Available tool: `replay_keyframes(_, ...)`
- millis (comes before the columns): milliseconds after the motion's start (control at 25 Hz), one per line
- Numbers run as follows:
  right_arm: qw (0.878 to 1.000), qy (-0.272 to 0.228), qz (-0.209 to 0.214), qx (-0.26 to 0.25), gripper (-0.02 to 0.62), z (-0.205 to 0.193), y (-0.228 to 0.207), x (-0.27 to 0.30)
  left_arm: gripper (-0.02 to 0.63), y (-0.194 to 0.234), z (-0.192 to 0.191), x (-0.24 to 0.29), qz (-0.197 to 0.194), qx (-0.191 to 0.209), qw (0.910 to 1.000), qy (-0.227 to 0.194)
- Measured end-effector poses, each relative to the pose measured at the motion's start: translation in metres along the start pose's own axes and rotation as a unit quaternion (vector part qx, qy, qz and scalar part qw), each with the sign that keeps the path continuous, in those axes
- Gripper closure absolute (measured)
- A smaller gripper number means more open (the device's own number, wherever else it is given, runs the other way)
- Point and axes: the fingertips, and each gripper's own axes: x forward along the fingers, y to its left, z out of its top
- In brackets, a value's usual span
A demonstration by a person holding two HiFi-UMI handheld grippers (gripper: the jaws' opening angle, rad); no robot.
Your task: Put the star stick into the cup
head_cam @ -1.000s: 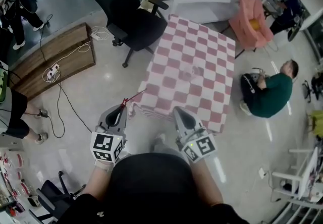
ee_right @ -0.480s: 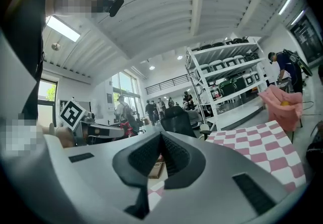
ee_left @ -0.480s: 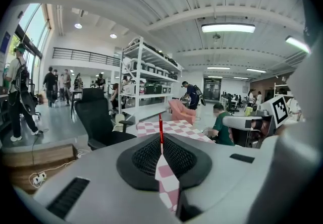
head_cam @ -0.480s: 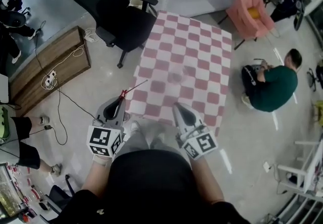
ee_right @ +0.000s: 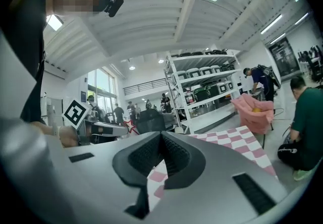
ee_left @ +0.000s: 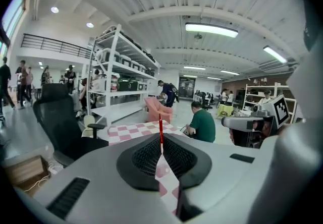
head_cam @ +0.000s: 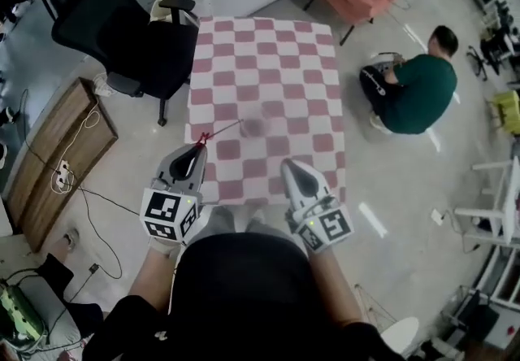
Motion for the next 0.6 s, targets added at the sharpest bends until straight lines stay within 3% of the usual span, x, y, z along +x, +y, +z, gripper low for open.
replay_keyframes(400,0.99,-0.002,-0.136,0.028,0.58,-0.005,-0.033,-0.021,0.554,-0.003,-0.01,0.077,-0.112,0.008,0.9924,0.049)
replay_keyframes(600,0.983,0.007,-0.177,0.035,0.58,-0.015,-0.041,-0.026,0.554,-0.005,-0.028,0.102,-0.142,0.018,0.9866,0.079)
